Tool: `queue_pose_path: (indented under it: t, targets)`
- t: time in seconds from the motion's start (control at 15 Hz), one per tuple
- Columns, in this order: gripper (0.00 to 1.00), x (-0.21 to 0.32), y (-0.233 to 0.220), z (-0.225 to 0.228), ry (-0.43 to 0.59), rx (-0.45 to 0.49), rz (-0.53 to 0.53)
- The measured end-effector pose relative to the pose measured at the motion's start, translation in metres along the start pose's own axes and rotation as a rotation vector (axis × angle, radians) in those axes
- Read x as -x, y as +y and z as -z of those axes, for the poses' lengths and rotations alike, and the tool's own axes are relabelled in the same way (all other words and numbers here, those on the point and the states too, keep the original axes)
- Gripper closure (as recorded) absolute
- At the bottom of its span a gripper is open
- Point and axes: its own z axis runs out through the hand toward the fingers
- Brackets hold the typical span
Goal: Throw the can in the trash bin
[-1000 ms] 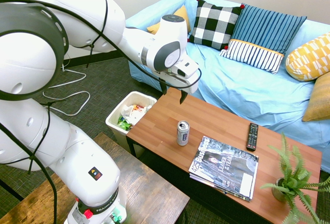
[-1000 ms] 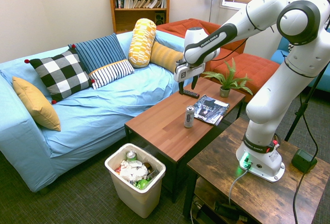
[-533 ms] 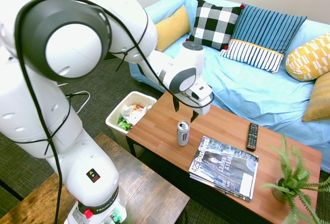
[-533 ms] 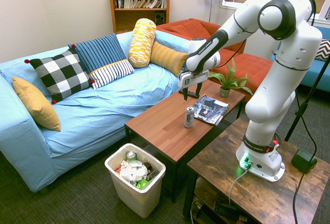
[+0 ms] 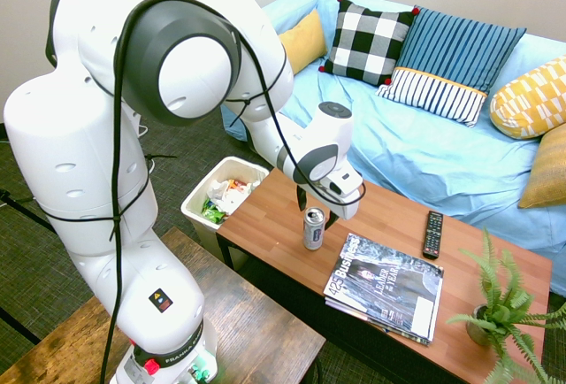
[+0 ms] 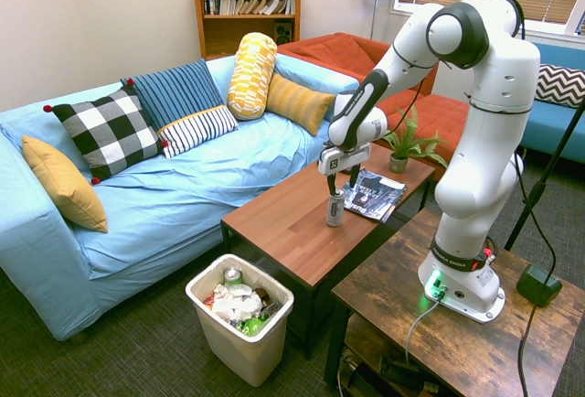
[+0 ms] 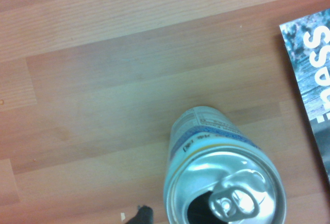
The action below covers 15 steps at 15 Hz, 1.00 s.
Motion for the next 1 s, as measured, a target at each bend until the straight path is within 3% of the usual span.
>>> queue_pose_path:
  t: [0.33, 0.4, 1.0]
  targets:
    - [0.00, -0.002, -0.011, -0.013, -0.021, 0.003, -0.001]
    - [1.00, -0.002, -0.011, -0.015, -0.023, 0.005, -0.002]
    - [1.00, -0.009, -0.011, -0.019, -0.043, 0.013, -0.013]
